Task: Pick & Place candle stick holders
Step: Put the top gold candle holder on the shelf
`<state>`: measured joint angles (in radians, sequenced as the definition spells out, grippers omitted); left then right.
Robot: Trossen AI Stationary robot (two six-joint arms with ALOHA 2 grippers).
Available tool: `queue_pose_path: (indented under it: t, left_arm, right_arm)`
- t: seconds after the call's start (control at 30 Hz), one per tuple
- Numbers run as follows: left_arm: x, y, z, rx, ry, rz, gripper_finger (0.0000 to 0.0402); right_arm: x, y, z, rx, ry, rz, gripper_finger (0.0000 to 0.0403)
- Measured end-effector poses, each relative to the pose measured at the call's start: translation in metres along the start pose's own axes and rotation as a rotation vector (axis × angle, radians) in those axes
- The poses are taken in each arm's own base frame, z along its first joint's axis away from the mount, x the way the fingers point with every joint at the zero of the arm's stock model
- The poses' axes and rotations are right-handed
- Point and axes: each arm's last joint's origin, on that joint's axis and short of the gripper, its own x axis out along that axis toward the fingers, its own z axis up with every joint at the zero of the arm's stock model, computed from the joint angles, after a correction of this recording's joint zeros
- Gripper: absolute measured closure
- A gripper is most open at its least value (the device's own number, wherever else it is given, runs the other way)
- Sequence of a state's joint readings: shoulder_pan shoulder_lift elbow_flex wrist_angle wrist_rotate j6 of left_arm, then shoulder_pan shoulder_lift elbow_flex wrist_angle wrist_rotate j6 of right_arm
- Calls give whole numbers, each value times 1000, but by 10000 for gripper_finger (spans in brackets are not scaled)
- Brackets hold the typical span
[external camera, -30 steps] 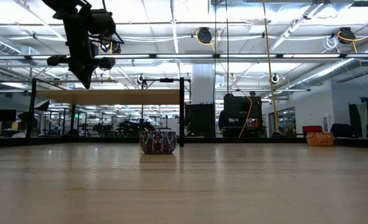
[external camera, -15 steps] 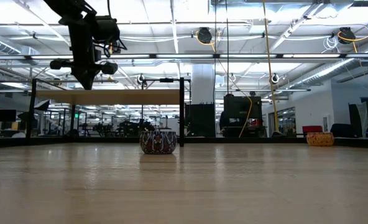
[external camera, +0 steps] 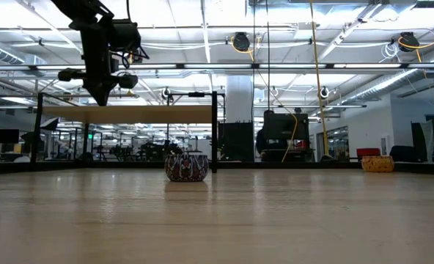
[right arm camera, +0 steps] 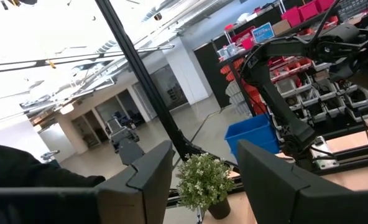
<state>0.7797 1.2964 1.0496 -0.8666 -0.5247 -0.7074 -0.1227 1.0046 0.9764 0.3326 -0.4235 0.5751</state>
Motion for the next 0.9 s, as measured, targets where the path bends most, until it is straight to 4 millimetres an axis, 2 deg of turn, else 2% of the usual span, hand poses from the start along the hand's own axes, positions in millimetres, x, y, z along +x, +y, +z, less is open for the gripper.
queue_pose_path:
  t: [0.9]
  left_arm:
    - [1, 2, 2, -4, -7, 16, 402]
  right_arm:
    - [1, 6, 1, -25, -30, 33, 225]
